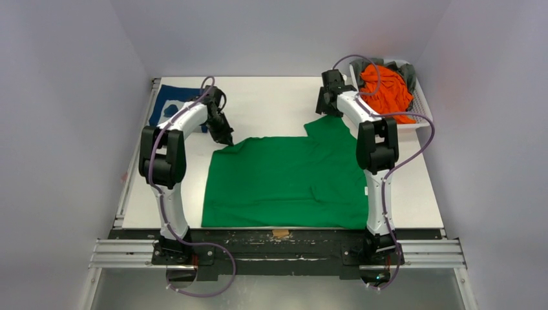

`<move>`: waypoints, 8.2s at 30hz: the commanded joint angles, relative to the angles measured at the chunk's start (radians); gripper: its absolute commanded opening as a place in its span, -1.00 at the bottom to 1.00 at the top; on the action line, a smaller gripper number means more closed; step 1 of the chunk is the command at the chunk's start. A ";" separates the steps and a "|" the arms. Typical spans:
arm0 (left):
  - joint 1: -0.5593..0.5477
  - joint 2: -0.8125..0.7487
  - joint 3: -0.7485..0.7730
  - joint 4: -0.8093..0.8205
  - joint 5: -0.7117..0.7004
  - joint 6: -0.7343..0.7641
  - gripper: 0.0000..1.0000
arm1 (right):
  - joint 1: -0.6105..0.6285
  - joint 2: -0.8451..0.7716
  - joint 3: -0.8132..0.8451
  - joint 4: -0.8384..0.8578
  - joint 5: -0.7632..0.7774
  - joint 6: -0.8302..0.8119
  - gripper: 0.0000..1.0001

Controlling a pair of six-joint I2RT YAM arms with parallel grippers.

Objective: Fold and stack the t-shirts
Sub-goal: Grab the side of the flattened tshirt furthest away from the robot with both arms, then fold the other side of the tshirt into a rectangle

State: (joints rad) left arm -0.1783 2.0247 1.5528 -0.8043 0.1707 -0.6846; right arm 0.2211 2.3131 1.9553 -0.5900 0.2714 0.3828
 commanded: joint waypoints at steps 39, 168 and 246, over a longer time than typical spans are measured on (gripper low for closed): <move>-0.053 0.032 0.122 -0.201 -0.079 0.049 -1.00 | -0.014 0.015 0.032 0.062 -0.014 -0.054 0.12; -0.067 -0.506 -0.383 -0.132 -0.043 0.013 1.00 | 0.381 -1.323 -1.216 -0.152 -0.104 0.393 0.22; -0.081 -0.391 -0.482 -0.060 -0.055 0.020 1.00 | 0.448 -0.982 -1.128 -0.149 -0.567 0.044 0.09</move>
State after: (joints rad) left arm -0.2565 1.6749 1.0508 -0.8509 0.1257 -0.6689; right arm 0.6548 1.3632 0.7963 -0.6487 -0.2852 0.4778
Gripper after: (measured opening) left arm 0.998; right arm 0.540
